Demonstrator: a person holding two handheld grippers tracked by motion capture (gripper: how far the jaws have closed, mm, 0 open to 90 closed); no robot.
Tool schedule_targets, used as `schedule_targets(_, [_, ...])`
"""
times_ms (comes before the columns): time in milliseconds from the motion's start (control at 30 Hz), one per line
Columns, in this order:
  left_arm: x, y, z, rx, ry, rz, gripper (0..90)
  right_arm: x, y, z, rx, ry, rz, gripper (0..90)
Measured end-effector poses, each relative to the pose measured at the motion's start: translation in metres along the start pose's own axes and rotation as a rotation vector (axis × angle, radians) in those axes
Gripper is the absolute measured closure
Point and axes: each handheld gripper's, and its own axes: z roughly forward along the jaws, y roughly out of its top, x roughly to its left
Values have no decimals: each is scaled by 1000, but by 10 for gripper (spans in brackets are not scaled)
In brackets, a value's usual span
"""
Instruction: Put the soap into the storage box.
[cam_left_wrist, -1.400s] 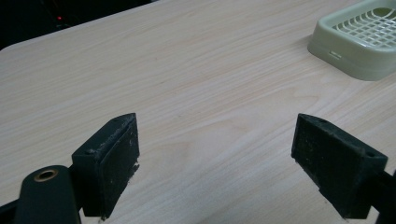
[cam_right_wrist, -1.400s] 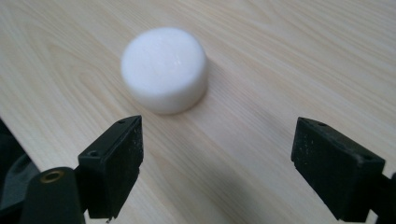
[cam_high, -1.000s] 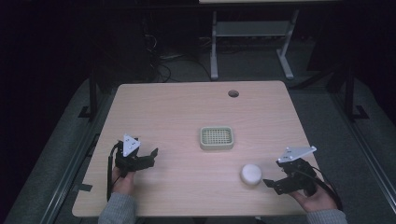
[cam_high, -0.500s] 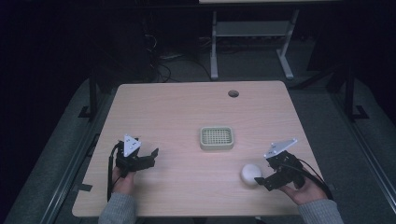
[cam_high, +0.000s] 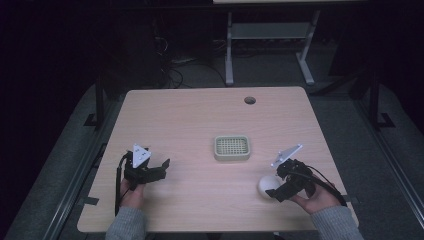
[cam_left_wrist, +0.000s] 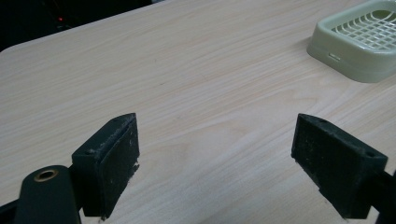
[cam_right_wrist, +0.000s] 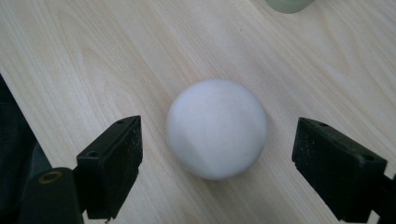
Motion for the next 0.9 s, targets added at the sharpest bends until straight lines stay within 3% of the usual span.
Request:
schedule_targets(167, [0, 0, 0, -6, 3, -6, 148, 1, 7, 8, 30, 4, -20, 155])
schedule_targets(733, [0, 0, 0, -5, 6, -8, 148, -3, 17, 36, 194, -5, -14, 155])
schedule_targets(900, [0, 0, 0, -4, 7, -7, 148, -4, 18, 42, 218, -1, -16, 155])
